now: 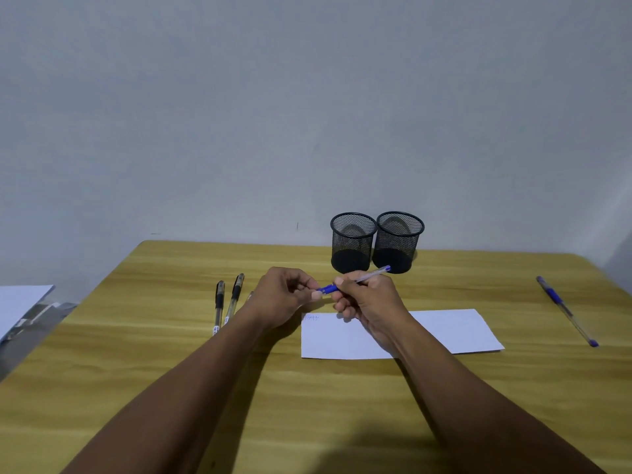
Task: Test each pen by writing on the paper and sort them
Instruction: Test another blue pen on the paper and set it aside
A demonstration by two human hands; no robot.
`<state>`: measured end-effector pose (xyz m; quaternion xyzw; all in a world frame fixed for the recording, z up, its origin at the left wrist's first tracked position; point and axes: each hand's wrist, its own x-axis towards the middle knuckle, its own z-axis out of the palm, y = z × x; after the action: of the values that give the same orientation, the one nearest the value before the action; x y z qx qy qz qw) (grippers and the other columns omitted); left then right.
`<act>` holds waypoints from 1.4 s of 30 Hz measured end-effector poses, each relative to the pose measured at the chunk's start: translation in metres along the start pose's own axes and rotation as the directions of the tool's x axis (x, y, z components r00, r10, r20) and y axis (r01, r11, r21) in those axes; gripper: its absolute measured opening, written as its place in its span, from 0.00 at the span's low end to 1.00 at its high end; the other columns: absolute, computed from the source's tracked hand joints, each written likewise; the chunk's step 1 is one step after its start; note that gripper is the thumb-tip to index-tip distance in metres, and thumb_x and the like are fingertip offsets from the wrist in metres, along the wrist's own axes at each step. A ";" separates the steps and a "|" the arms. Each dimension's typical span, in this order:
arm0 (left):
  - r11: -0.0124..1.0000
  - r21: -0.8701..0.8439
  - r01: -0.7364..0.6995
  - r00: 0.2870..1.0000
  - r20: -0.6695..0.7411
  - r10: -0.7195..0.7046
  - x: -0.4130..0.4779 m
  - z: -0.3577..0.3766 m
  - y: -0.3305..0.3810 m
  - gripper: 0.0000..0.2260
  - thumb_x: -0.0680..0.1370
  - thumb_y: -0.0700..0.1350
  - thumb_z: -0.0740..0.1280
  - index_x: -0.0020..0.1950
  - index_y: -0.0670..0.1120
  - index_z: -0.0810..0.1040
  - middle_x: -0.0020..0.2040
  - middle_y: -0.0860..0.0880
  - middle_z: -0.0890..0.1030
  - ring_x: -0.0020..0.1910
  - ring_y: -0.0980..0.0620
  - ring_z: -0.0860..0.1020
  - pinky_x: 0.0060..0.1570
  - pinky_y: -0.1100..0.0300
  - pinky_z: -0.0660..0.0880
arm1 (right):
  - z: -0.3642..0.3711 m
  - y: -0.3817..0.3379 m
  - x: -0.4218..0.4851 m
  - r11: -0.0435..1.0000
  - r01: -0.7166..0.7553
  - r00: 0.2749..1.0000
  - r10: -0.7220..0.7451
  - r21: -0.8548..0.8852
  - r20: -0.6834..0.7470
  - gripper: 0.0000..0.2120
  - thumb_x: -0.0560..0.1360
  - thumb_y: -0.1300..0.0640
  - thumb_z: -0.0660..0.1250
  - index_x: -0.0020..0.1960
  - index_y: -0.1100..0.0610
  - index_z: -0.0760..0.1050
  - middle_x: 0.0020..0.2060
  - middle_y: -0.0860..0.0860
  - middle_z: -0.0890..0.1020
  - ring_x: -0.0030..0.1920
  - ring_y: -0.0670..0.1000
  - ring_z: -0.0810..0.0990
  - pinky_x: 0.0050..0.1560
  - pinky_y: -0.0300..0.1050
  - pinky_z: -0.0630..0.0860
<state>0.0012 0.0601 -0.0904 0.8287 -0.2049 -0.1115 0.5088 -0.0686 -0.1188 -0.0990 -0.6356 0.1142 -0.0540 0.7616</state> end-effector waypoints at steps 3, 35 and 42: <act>0.997 0.038 -0.069 0.995 -0.066 0.072 0.002 0.002 0.004 0.05 0.74 0.46 0.76 0.48 0.47 0.84 0.44 0.46 0.85 0.42 0.47 0.82 0.41 0.58 0.80 | 0.001 -0.012 -0.002 1.000 0.020 1.000 -0.020 0.007 0.024 0.03 0.81 0.62 0.68 0.51 0.63 0.80 0.34 0.58 0.81 0.30 0.51 0.78 0.26 0.42 0.75; 0.627 0.577 -0.524 0.849 0.413 0.329 0.017 0.217 0.061 0.25 0.84 0.57 0.54 0.80 0.52 0.61 0.81 0.51 0.59 0.81 0.50 0.53 0.78 0.53 0.53 | -0.274 -0.035 -0.052 0.188 -0.491 0.742 -0.421 -0.851 -0.521 0.11 0.78 0.60 0.64 0.57 0.60 0.82 0.51 0.58 0.83 0.57 0.61 0.79 0.44 0.47 0.69; 0.641 0.547 -0.539 0.839 0.423 0.344 0.019 0.210 0.056 0.25 0.83 0.57 0.55 0.79 0.52 0.62 0.80 0.51 0.61 0.81 0.50 0.55 0.77 0.51 0.55 | -0.277 -0.034 -0.050 0.202 -0.520 0.706 -0.445 -0.830 -0.551 0.10 0.77 0.57 0.64 0.53 0.58 0.83 0.50 0.56 0.82 0.55 0.59 0.77 0.51 0.51 0.72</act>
<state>-0.0769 -0.1388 -0.1364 0.8505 -0.4979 -0.0209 0.1680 -0.1824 -0.3781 -0.1064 -0.8853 0.4202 -0.1863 0.0701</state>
